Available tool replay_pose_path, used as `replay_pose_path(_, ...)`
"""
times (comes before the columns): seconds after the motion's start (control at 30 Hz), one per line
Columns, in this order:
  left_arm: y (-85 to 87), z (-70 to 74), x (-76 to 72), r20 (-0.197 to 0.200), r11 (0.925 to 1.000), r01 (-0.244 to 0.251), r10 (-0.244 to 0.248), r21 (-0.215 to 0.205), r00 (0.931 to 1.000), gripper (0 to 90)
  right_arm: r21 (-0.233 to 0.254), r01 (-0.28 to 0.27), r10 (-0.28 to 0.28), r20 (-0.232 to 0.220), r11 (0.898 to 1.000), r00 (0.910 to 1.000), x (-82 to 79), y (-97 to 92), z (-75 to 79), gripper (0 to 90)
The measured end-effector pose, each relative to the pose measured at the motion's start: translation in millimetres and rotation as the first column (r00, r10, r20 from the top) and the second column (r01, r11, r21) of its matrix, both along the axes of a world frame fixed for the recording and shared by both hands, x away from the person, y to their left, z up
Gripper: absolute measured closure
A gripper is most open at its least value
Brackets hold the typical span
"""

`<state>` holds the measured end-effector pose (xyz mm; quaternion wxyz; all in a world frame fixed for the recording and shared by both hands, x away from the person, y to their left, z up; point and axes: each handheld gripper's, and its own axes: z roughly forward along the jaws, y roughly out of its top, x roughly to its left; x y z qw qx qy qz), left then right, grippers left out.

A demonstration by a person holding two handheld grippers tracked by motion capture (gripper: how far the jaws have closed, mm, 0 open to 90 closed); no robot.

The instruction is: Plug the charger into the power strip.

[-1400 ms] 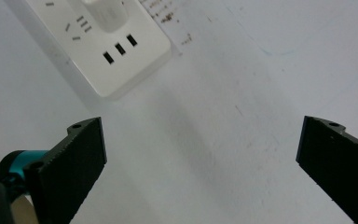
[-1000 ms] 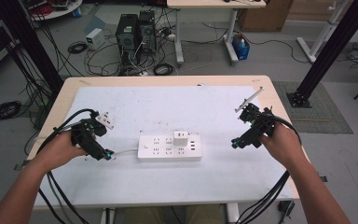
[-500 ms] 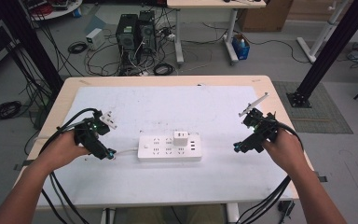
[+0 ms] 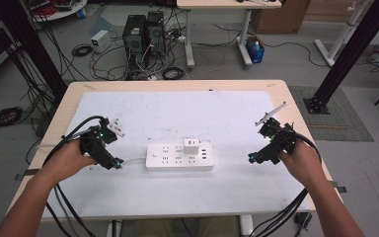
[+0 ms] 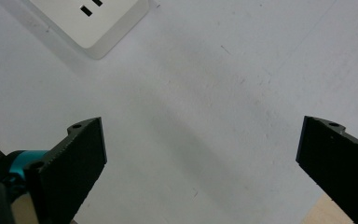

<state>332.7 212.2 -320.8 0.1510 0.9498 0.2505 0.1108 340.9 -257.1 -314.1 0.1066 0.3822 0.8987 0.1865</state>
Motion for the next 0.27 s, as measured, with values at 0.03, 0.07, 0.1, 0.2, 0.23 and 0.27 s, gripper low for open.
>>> replay_pose_path(0.03,0.3,0.2,-0.6,0.001,1.0000,-0.002,0.002,-0.002,1.0000,21.1,0.002,0.002,-0.002,0.001,1.000,1.0000,-0.5,-0.2,-0.4,0.9)
replay_pose_path(0.07,0.6,0.1,-1.2,0.004,1.0000,0.000,0.000,-0.003,1.0000,21.1,0.005,0.003,-0.003,0.005,1.000,1.0000,-0.9,-0.3,-0.8,0.9)
replay_pose_path(0.1,0.6,0.1,-1.2,0.004,1.0000,0.000,0.000,-0.003,1.0000,21.1,0.010,0.007,-0.007,0.003,1.000,1.0000,-1.8,-0.2,-0.9,0.9)
replay_pose_path(0.2,1.6,-0.5,-2.7,0.008,1.0000,0.001,-0.001,0.005,1.0000,21.2,0.036,0.008,-0.008,0.001,0.999,1.0000,-2.9,-1.7,-0.6,0.9)
replay_pose_path(0.23,1.7,-1.3,-3.7,0.014,1.0000,-0.005,0.005,-0.001,0.9999,21.1,0.058,0.012,-0.012,-0.002,0.998,0.9999,-3.2,-2.8,-0.4,0.9)
replay_pose_path(0.27,2.1,-1.6,-4.1,0.015,1.0000,-0.006,0.006,0.000,0.9999,21.1,0.071,0.017,-0.016,-0.004,0.997,0.9999,-3.7,-4.0,-0.3,0.9)
